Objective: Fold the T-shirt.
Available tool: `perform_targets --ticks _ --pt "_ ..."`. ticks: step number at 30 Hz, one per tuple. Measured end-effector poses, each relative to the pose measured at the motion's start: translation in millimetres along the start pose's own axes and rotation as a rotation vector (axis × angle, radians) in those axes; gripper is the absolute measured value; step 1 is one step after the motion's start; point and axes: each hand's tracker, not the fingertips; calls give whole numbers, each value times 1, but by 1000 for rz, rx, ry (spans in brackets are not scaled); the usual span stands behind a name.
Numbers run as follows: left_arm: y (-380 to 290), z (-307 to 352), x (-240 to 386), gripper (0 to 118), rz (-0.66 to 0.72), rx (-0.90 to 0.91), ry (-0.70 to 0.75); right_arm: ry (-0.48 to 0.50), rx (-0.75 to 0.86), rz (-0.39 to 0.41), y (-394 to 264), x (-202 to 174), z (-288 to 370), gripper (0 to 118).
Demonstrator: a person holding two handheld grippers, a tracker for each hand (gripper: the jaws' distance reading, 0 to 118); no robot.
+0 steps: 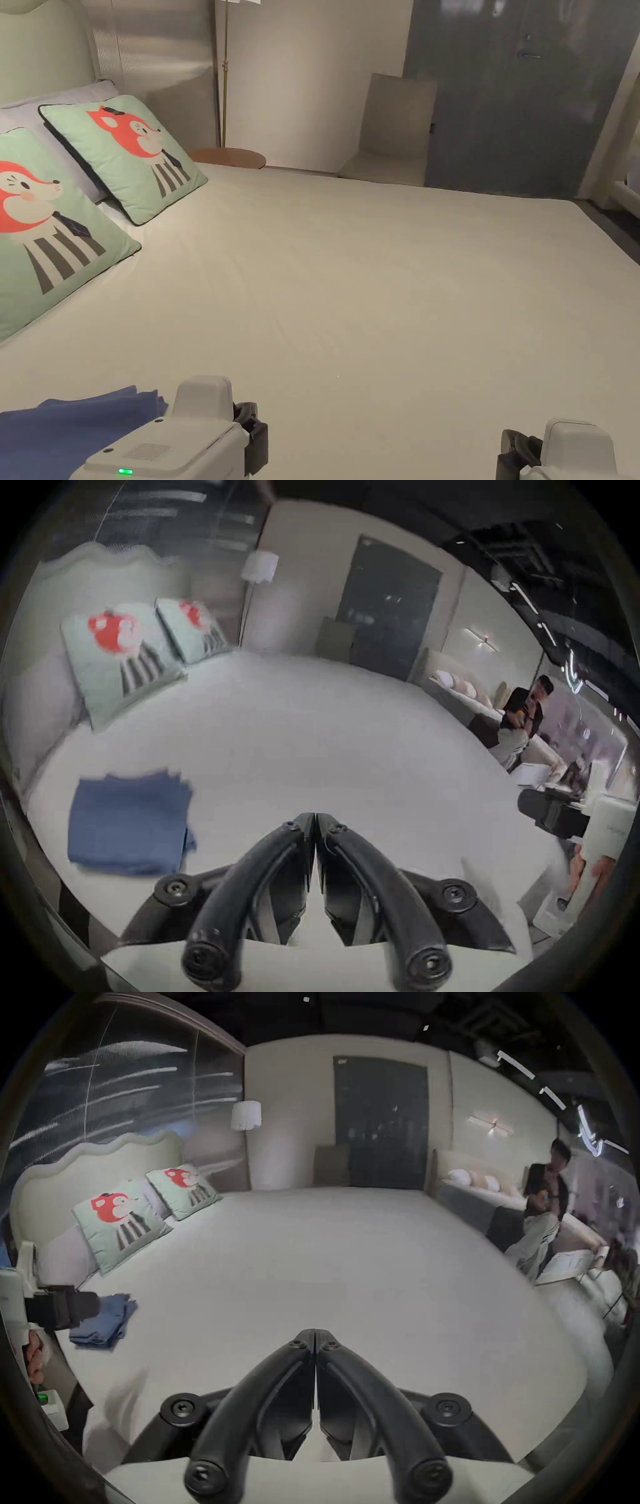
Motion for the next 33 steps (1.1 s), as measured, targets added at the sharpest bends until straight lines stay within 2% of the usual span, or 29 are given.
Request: perform_targets --ticks 3,9,14,33 --pt "20 7 31 0 -89 156 41 -52 112 1 17 14 13 0" --pt "69 35 68 0 -118 449 94 -129 381 11 63 29 44 0" --pt "90 47 81 0 -184 552 136 -164 532 27 94 29 59 1" --pt "82 42 76 0 -157 541 148 -149 520 61 92 18 54 1"
